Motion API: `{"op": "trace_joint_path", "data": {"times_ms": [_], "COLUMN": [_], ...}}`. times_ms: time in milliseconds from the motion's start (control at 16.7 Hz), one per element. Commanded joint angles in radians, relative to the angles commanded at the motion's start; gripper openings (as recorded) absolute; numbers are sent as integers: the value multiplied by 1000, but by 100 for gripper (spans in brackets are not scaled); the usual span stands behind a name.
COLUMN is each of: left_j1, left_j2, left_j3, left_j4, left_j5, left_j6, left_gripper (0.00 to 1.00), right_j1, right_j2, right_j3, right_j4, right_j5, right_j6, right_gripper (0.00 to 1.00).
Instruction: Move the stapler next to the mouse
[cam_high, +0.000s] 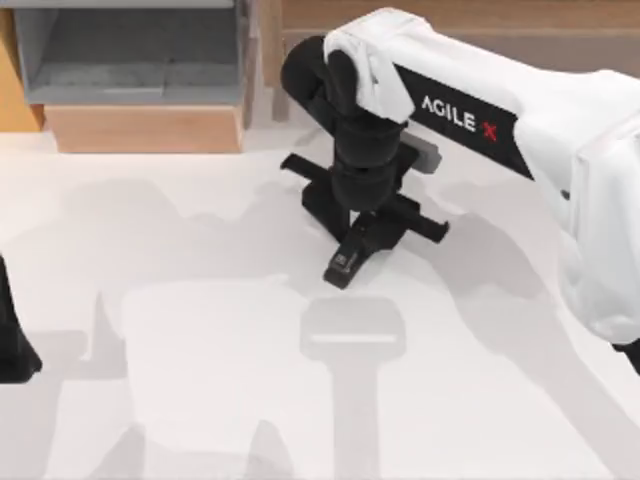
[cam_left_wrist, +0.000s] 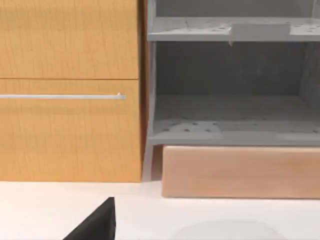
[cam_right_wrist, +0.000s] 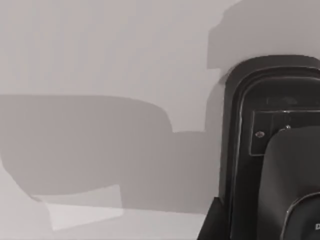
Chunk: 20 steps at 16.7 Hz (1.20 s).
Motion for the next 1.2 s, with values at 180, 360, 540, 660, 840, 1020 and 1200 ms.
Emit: {"op": "trace_joint_path", "data": {"times_ms": [180,360,540,660,840,1020,1200], "left_j1": [0,0,0,0,0,0,0], "left_j2": [0,0,0,0,0,0,0], "left_j3": [0,0,0,0,0,0,0], "left_j4": [0,0,0,0,0,0,0], "left_j5": [0,0,0,0,0,0,0], "left_j6": [0,0,0,0,0,0,0], "left_gripper": [100,100,100,100,100,100,100], "right_j1": [1,-1,-1,-1,-10,-38,-79], "right_j2": [2,-1,-2,-2,-54,-169,-326], "right_j3": [50,106,113,110,45,-117,-364], "right_j4": [-50,-107,-114,-111,-88,-32,45], "right_j5": [0,0,0,0,-1,-1,-1], "right_j6": [1,0,0,0,-47,-146,-280], "right_gripper": [0,0,0,0,0,0,0]}}
